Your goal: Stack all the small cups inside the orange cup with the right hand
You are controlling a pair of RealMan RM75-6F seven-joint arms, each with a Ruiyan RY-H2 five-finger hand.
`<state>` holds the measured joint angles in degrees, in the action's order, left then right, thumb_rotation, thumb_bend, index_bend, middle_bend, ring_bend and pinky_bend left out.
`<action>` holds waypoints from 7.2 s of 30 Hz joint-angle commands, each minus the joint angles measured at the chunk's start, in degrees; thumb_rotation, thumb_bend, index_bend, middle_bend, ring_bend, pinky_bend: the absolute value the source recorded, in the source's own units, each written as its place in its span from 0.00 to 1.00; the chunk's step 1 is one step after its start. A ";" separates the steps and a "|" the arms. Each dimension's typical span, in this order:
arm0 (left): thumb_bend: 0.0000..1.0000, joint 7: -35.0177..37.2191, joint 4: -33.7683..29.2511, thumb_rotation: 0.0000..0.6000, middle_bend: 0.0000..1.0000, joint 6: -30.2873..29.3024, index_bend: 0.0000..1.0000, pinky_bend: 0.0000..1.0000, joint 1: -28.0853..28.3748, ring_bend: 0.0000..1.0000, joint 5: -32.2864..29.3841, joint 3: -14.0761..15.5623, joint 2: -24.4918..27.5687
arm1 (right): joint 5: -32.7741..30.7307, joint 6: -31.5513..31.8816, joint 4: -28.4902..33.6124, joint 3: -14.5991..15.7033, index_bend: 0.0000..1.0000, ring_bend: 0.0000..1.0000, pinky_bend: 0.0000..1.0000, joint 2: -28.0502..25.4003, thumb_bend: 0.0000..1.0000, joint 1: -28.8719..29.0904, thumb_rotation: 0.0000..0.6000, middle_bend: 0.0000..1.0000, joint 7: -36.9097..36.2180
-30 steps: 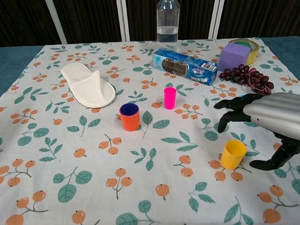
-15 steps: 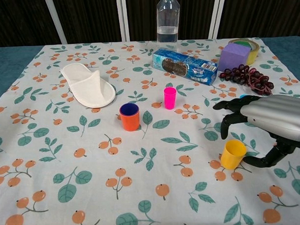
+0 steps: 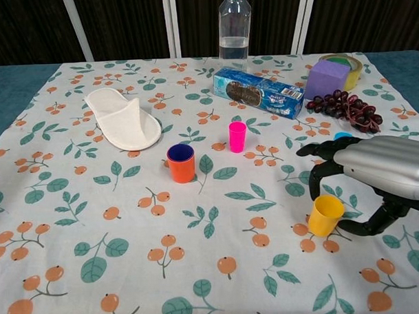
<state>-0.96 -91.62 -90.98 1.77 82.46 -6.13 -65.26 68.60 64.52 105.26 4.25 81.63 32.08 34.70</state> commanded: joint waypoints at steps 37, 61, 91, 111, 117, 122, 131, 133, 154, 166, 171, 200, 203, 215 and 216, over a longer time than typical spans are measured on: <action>0.73 -0.26 -0.23 1.00 0.00 0.02 0.12 0.00 -0.02 0.00 0.00 -0.01 -0.09 | -6.79 -3.24 15.08 -12.39 0.48 0.00 0.06 -10.87 0.42 7.56 1.00 0.00 6.41; 0.73 0.96 -0.15 1.00 0.00 0.68 0.12 0.00 -0.04 0.00 -0.69 -0.12 0.31 | -35.22 -2.34 3.50 -22.50 0.49 0.00 0.07 5.02 0.42 28.69 1.00 0.00 15.03; 0.73 1.66 -0.15 1.00 0.00 0.19 0.12 0.00 -0.45 0.00 -0.92 -0.30 0.58 | -37.85 -1.31 -7.06 -22.36 0.49 0.00 0.07 15.42 0.42 35.24 1.00 0.00 11.77; 0.73 1.62 -0.18 1.00 0.00 0.27 0.12 0.00 -0.46 0.00 -0.88 -0.26 0.62 | -38.57 -0.88 -10.43 -20.94 0.49 0.00 0.07 17.51 0.42 35.90 1.00 0.00 12.13; 0.73 1.57 -0.18 1.00 0.00 0.28 0.12 0.00 -0.45 0.00 -0.82 -0.25 0.64 | -38.76 -1.34 -10.91 -20.41 0.48 0.00 0.07 17.47 0.42 35.50 1.00 0.00 11.65; 0.73 1.54 -0.15 1.00 0.00 0.29 0.12 0.00 -0.45 0.00 -0.89 -0.28 0.64 | -38.56 -1.76 -11.27 -19.76 0.48 0.00 0.07 17.72 0.42 35.08 1.00 0.00 11.07; 0.73 1.61 -0.12 1.00 0.00 0.26 0.12 0.00 -0.47 0.00 -0.89 -0.31 0.66 | -39.27 -3.10 -11.89 -18.77 0.18 0.00 0.07 17.96 0.42 35.05 1.00 0.00 11.39; 0.73 1.60 -0.11 1.00 0.00 0.23 0.12 0.00 -0.49 0.00 -0.90 -0.32 0.67 | -39.77 -3.30 -11.94 -18.67 0.10 0.00 0.07 17.90 0.42 35.18 1.00 0.00 11.74; 0.73 1.61 -0.38 1.00 0.00 0.25 0.12 0.00 -0.64 0.00 -1.72 -0.65 0.80 | -40.73 2.50 -0.98 -14.73 0.00 0.00 0.07 0.24 0.42 26.12 1.00 0.00 10.28; 0.73 -0.02 -0.61 1.00 0.00 0.18 0.12 0.00 -0.45 0.00 -1.34 -0.48 0.16 | -30.02 2.06 2.20 -6.64 0.00 0.00 0.06 -6.98 0.42 17.71 1.00 0.00 4.42; 0.73 0.20 -0.56 1.00 0.00 0.18 0.12 0.00 -0.52 0.00 -1.44 -0.48 0.16 | -30.53 0.29 -0.69 -6.01 0.00 0.00 0.06 -5.64 0.42 16.44 1.00 0.00 2.86; 0.73 0.10 -0.58 1.00 0.00 0.17 0.12 0.00 -0.65 0.00 -1.77 -0.60 0.16 | -29.66 -4.97 -13.84 -8.39 0.33 0.00 0.06 0.56 0.42 13.76 1.00 0.00 -1.95; 0.73 0.16 -0.58 1.00 0.00 0.15 0.12 0.00 -0.67 0.00 -1.84 -0.64 0.19 | -29.87 -5.26 -14.32 -8.59 0.34 0.00 0.06 0.79 0.42 13.59 1.00 0.00 -2.06; 0.73 -0.06 -0.73 1.00 0.00 0.24 0.12 0.00 -0.70 0.00 -2.08 -0.68 0.15 | -29.11 -6.19 -14.69 -9.15 0.38 0.00 0.06 0.92 0.42 12.93 1.00 0.00 -2.81; 0.73 -0.08 -0.74 1.00 0.00 0.24 0.12 0.00 -0.70 0.00 -2.09 -0.68 0.14 | -29.09 -6.22 -14.71 -9.20 0.39 0.00 0.06 0.95 0.42 12.91 1.00 0.00 -2.87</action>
<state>-1.04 -92.36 -90.73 1.07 80.37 -6.81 -65.11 39.50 58.32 90.56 -4.93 82.56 45.00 31.86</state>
